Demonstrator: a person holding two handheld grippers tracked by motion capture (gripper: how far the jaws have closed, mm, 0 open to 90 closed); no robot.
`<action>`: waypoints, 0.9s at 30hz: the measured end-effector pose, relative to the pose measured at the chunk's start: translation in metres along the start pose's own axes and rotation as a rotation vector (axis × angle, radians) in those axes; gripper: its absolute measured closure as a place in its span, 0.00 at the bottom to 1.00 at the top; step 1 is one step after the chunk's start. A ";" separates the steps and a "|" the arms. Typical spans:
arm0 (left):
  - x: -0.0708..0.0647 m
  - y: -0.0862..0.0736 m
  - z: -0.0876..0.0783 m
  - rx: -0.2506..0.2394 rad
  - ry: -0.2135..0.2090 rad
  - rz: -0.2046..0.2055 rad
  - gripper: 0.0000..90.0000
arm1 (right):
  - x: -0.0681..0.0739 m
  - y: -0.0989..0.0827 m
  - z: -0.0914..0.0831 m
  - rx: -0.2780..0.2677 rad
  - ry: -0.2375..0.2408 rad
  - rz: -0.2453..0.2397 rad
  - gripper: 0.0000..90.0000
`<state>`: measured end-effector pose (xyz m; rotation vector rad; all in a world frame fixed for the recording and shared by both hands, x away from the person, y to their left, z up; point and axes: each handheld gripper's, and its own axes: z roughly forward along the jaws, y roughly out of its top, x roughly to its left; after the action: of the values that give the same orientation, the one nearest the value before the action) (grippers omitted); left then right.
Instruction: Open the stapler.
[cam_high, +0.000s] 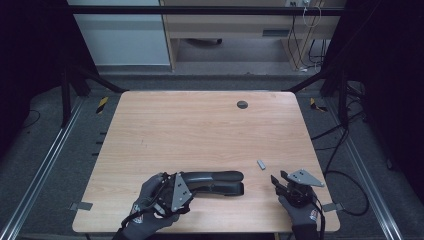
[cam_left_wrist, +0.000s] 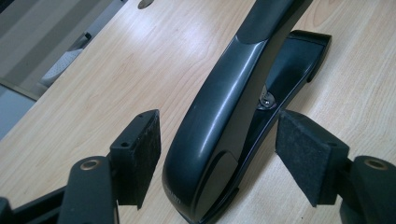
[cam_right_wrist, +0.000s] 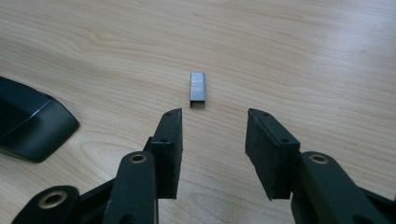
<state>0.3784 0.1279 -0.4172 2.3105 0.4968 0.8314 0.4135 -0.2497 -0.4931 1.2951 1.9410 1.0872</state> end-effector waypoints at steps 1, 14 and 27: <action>-0.001 0.001 0.001 0.001 0.000 0.005 0.34 | 0.000 0.000 0.000 -0.001 -0.002 -0.003 0.63; -0.009 0.019 0.011 0.037 0.001 0.085 0.34 | 0.000 0.000 0.000 0.001 -0.001 -0.002 0.63; -0.021 0.035 0.022 0.063 0.004 0.184 0.34 | -0.001 -0.001 0.001 0.000 -0.005 -0.004 0.63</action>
<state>0.3824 0.0819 -0.4164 2.4401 0.3190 0.9188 0.4141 -0.2503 -0.4941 1.2920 1.9396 1.0812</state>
